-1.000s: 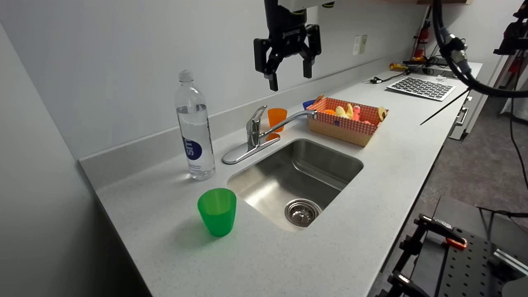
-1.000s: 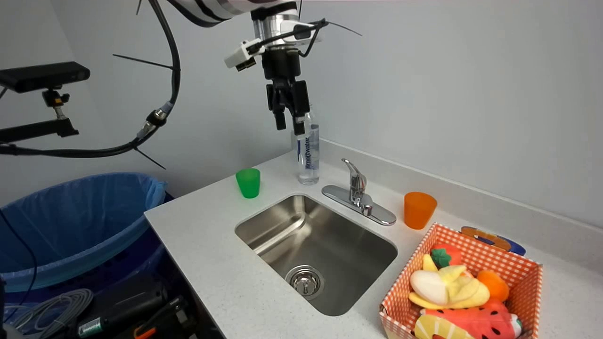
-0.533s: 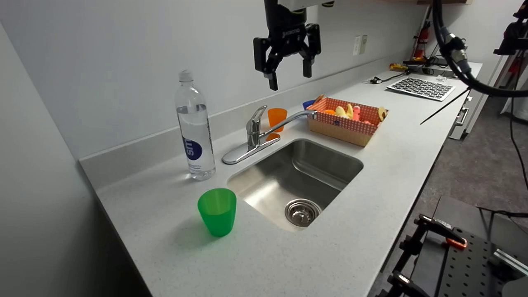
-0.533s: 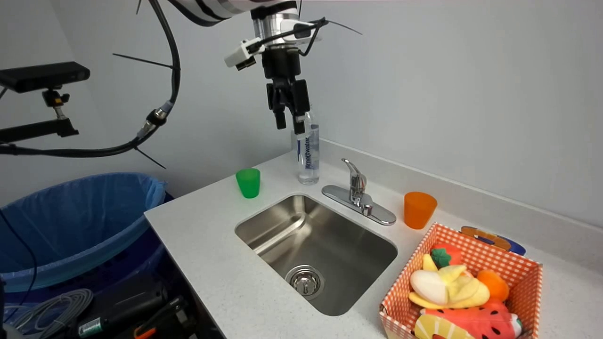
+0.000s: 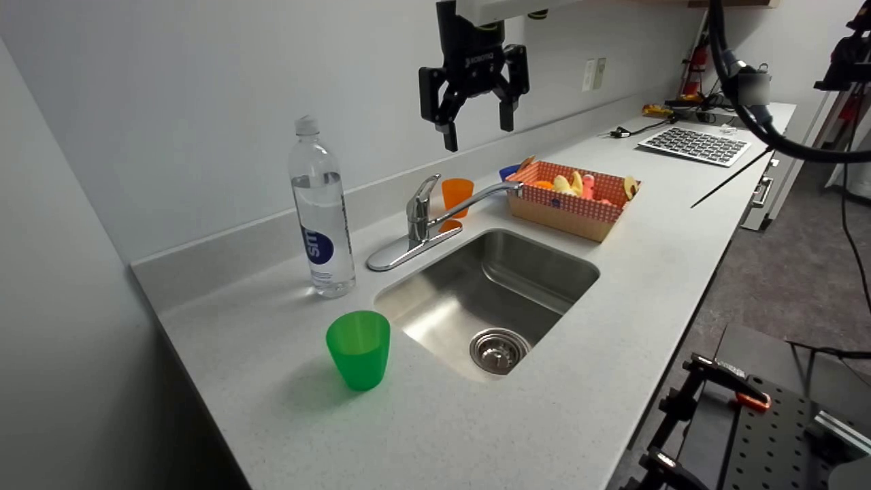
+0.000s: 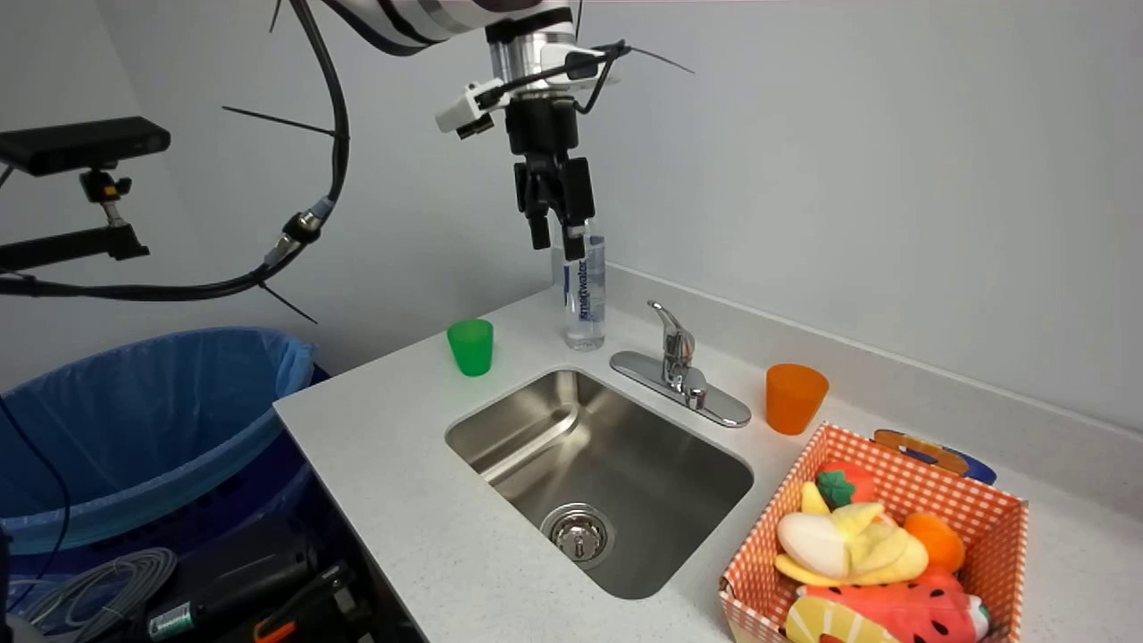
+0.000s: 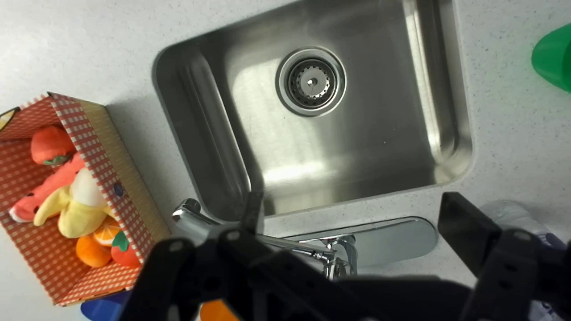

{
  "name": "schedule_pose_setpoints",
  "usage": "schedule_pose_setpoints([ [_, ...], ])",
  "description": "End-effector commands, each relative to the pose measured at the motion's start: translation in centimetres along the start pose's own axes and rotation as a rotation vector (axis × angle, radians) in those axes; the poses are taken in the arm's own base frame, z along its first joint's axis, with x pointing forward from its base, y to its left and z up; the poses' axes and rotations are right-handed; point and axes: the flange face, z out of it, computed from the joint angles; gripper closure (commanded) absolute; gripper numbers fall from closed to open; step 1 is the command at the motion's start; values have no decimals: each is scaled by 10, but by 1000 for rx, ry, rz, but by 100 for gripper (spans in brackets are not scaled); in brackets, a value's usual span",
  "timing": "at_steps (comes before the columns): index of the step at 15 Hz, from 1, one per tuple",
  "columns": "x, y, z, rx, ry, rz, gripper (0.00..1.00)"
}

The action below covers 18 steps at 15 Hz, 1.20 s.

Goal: Push the tap handle down

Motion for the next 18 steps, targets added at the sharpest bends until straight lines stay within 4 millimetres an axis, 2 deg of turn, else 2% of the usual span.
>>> schedule_pose_setpoints([
  [1, 27, -3, 1, 0, 27, 57, 0],
  [4, 46, -18, 13, 23, 44, 58, 0],
  [9, 95, -28, 36, 32, 43, 20, 0],
  [13, 134, -24, 46, 32, 52, -23, 0],
  [15, 155, -15, 50, 30, 65, -37, 0],
  [18, 176, -11, 55, 27, 84, -46, 0],
])
